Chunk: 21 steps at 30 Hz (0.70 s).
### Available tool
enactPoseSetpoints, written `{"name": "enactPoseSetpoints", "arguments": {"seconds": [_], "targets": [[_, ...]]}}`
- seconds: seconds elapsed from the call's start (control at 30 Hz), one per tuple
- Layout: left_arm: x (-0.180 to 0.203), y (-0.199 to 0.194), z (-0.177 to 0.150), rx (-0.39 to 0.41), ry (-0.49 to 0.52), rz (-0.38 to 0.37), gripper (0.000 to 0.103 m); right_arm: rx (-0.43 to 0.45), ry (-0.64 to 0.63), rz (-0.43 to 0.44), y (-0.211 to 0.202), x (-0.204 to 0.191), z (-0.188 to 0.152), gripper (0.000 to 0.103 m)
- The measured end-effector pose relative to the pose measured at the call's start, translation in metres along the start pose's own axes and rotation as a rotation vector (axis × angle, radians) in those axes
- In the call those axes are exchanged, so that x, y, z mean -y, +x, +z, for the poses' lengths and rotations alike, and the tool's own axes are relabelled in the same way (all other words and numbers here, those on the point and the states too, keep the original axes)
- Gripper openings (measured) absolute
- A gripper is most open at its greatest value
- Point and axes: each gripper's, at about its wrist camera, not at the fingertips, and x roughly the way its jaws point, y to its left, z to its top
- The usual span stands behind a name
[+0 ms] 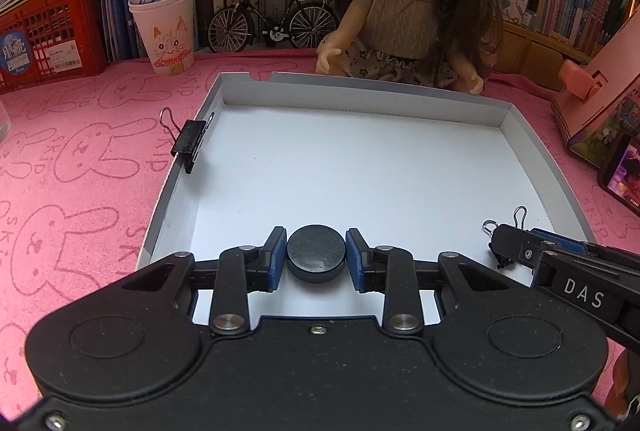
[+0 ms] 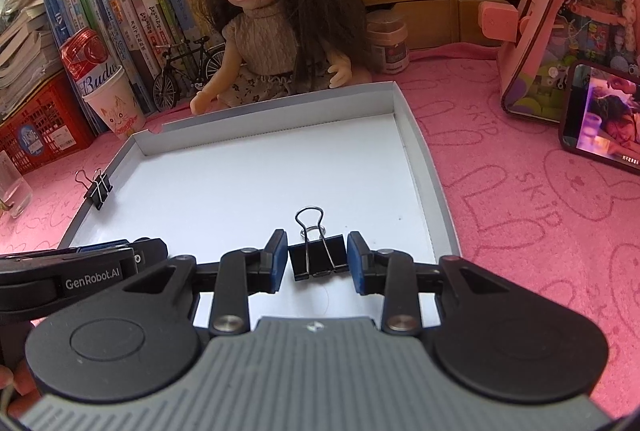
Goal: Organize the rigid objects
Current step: 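Lower and open the left tool over the tray while the right tool releases the binder clip there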
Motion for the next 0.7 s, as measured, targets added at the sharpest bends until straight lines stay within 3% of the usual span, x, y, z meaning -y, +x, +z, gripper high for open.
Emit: {"name": "enactPoseSetpoints", "arguments": {"seconds": [0.13, 0.17, 0.23, 0.37, 0.53, 0.7], "targets": [[0.002, -0.004, 0.0, 0.015, 0.005, -0.012, 0.031, 0.0, 0.011, 0.026, -0.001, 0.001, 0.0, 0.041], [0.002, -0.006, -0.001, 0.027, 0.005, -0.013, 0.037, -0.001, 0.022, 0.037, -0.001, 0.002, 0.0, 0.041], [0.003, -0.012, -0.001, 0.054, 0.015, -0.014, 0.047, 0.0, 0.029, 0.042, -0.002, 0.002, 0.0, 0.058], [0.004, -0.026, 0.0, 0.09, 0.036, -0.01, 0.058, 0.024, 0.012, 0.049, -0.011, -0.002, -0.001, 0.061], [-0.002, -0.047, -0.006, 0.113, 0.019, -0.036, 0.074, 0.078, -0.038, 0.051, -0.033, -0.003, -0.006, 0.082], [-0.004, -0.068, -0.021, 0.138, 0.023, -0.055, 0.077, 0.116, -0.057, 0.045, -0.05, -0.001, -0.013, 0.087]]}}
